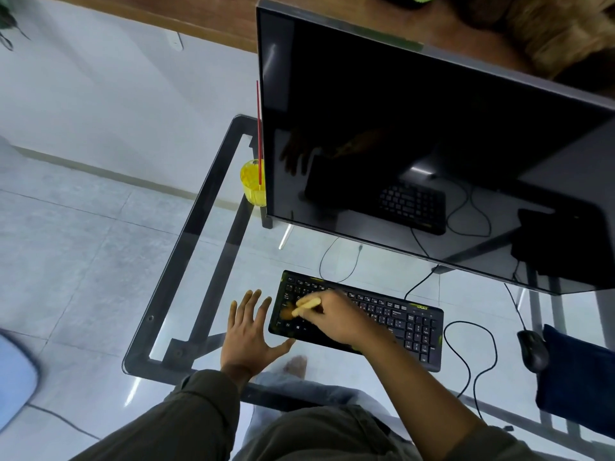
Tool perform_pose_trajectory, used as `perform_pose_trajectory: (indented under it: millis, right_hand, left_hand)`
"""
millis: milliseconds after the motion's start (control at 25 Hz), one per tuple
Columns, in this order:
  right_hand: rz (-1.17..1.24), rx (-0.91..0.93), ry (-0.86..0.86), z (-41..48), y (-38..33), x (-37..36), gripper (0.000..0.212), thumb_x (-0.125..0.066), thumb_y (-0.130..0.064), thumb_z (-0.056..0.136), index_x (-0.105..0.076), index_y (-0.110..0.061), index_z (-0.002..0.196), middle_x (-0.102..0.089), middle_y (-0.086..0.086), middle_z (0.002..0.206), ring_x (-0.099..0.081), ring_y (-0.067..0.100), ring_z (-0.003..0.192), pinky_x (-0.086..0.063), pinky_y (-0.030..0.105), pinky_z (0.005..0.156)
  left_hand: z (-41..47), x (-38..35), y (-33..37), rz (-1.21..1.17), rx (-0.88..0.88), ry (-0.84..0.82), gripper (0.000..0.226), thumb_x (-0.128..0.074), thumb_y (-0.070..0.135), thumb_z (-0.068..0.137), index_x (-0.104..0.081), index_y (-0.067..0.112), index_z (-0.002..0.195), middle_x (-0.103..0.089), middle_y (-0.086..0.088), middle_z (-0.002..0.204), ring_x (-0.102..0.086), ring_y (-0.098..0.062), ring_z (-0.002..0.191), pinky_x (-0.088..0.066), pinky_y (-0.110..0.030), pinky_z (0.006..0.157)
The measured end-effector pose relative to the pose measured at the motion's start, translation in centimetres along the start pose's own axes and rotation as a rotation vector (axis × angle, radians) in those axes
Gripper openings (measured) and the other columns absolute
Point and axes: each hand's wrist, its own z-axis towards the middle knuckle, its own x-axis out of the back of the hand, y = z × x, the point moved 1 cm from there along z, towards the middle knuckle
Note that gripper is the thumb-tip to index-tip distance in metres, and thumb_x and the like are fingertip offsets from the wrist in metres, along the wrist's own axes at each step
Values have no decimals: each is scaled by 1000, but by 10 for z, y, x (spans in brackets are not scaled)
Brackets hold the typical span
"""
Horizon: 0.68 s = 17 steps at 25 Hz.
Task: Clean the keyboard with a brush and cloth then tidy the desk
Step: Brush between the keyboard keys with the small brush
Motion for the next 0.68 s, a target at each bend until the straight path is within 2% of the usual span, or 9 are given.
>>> perform_pose_trajectory:
  millis: [80,120,240,280,360,400,520,680]
  right_hand:
    - [26,2,143,1,1,1,29,-63,-36,96,-70,-27,122,-71,-10,121,-62,-1,90,-50,19,88]
    - [27,-4,159,2,1,2,29,-63,-36,95,-70,-28,122,-71,-11,121,-62,-1,90,-51,19,88]
    - [-24,-16,-70,3,-1,-2,30,-63,-41,93,-69,-30,120,-71,-9,116,-61,-1,82,-50,23,78]
    - [-22,-13,-61,3,-2,-4,30,-63,-41,94,-69,-30,121,-71,-8,117,-62,-1,84,-50,23,78]
    - [-6,-5,103,4,-3,-4,31,-61,-41,95,-68,-29,123,-71,-9,121,-65,6,101,-53,27,89]
    - [-11,-1,131,5,-3,-4,31,-61,-41,95,-68,-29,123,-70,-9,122,-65,8,106,-54,29,93]
    - [-60,-7,-55,3,-4,-12,34,-62,-47,92,-67,-32,123,-71,-9,120,-65,9,103,-56,34,91]
    - [-29,8,118,2,-2,-12,35,-61,-43,94,-67,-29,126,-70,-10,122,-65,7,106,-55,28,93]
  left_hand:
    - [0,0,1,-5,-6,4,103,-41,92,73,-37,24,150,-25,-5,163,-10,-24,153,-4,-51,125]
    - [1,0,2,-3,-8,5,103,-41,92,73,-38,24,150,-25,-5,163,-10,-25,153,-5,-51,125]
    - [1,0,1,7,-2,-13,103,-40,93,73,-37,24,151,-24,-5,164,-9,-24,154,-5,-51,125]
    - [1,0,1,7,0,-14,103,-40,93,73,-37,24,150,-24,-5,164,-9,-24,154,-6,-51,125]
    - [1,-1,2,6,-1,-14,103,-40,92,73,-38,24,150,-24,-5,164,-10,-25,154,-7,-52,125]
    - [1,-1,2,2,-4,-13,103,-41,92,73,-38,24,150,-25,-5,164,-10,-25,154,-7,-52,124]
    - [1,0,1,-4,-7,-13,103,-41,92,73,-37,24,150,-26,-6,163,-13,-26,153,-8,-52,124]
    - [1,0,2,11,6,-19,104,-39,93,73,-36,25,151,-24,-5,164,-11,-25,153,-5,-51,124]
